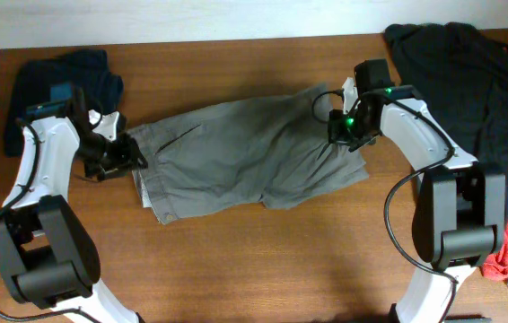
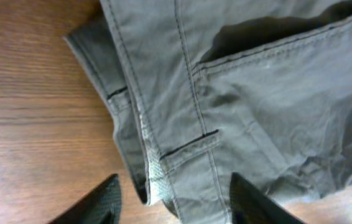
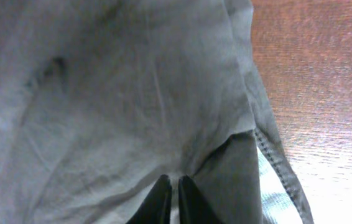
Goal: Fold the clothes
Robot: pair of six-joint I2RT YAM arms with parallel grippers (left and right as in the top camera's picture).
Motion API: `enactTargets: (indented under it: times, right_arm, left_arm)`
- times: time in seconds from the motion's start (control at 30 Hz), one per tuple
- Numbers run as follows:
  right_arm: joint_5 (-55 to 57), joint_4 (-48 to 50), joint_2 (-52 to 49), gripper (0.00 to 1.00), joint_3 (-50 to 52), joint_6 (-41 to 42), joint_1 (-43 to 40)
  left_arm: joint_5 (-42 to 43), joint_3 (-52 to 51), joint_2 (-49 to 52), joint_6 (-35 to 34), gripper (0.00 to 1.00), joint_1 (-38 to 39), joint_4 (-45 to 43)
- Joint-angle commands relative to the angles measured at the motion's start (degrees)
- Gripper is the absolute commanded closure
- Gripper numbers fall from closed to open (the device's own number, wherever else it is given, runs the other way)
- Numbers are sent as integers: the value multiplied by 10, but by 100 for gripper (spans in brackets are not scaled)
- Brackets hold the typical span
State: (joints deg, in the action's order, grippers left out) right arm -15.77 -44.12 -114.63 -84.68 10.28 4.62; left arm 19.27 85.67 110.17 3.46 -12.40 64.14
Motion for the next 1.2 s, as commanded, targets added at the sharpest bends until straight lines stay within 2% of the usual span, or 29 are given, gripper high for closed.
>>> enactTargets:
  times: [0.0, 0.13, 0.23, 0.43, 0.8, 1.03, 1.17]
  right_arm:
    - [-1, 5, -2, 83, 12, -9, -2]
    - [-1, 13, -2, 73, 19, -9, -2]
    - [-1, 14, -2, 71, 22, -9, -2]
    - [-1, 13, -2, 67, 23, -9, -2]
    - [-1, 9, -2, 67, 23, -9, -2]
    - [-1, 9, -2, 67, 23, -8, -2]
    - [-1, 9, -2, 67, 23, -9, -2]
  left_arm:
    - [29, -19, 5, 7, 38, -2, -16]
    - [28, -26, 5, -7, 35, -2, -33]
    - [15, -30, 5, -9, 34, -2, -42]
    - [-21, -49, 14, -9, 31, -2, -73]
    - [-21, -54, 84, -8, 29, -1, -105]
    - [20, -54, 110, -8, 31, 5, -110]
    - [37, -55, 134, -8, 46, 15, -110]
